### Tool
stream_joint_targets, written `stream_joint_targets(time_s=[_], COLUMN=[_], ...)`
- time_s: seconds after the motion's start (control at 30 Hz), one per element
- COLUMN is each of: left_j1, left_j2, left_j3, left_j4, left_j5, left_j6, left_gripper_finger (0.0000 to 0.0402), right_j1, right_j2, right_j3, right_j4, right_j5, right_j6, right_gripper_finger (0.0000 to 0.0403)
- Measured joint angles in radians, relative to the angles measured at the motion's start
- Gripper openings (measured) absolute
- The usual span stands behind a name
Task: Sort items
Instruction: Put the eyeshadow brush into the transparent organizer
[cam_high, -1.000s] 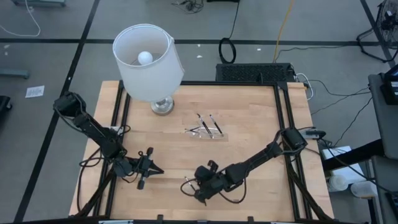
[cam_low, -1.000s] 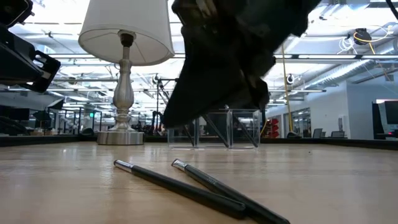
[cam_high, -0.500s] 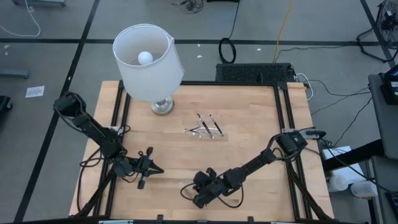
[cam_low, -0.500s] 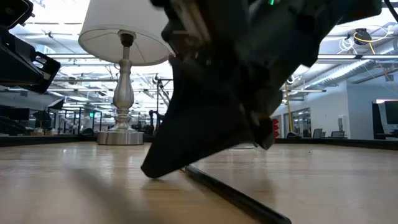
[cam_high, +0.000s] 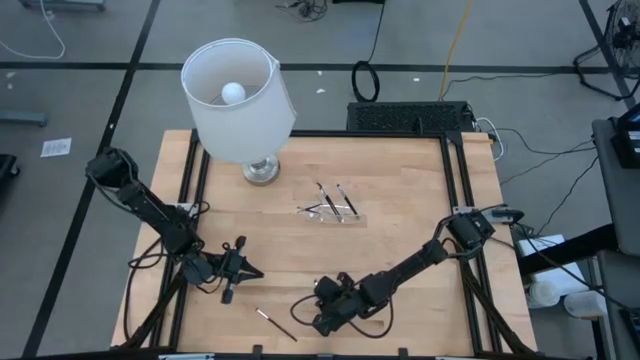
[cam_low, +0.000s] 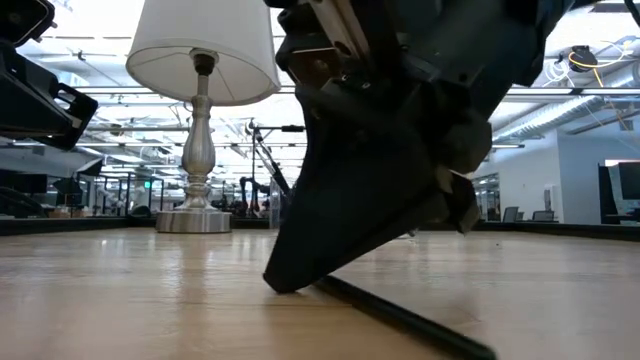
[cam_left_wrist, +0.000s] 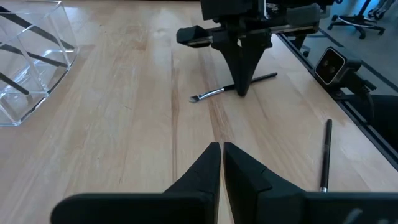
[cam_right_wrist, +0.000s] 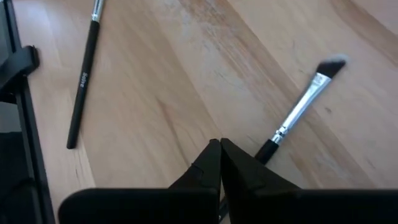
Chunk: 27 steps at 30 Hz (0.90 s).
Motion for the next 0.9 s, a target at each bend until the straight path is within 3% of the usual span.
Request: stream_joint_targets(time_s=[0.33,0.57,0.9], left_j1=[0.000,0.000,0.000], left_j2=[0.000,0.000,0.000], left_j3=[0.000,0.000,0.000], left_j4=[-0.002,-0.002,-0.008], left_j5=[0.000,0.000,0.000], left_j6=[0.000,0.000,0.008], left_gripper_finger=[0.0026,0.0026,0.0026], right_j1=[-0.018,-0.023,-0.026], right_j2=[0.001,-0.018,-0.104], right_j3=[-0.002,-0.003,-0.010], right_j4=[-0.202,-0.285,-0.143], right_j5=[-0.083,-0.074,-0.027], right_j6=[-0.016,-0.057,-0.266], right_gripper_finger=[0.0000,0.0000,0.0000])
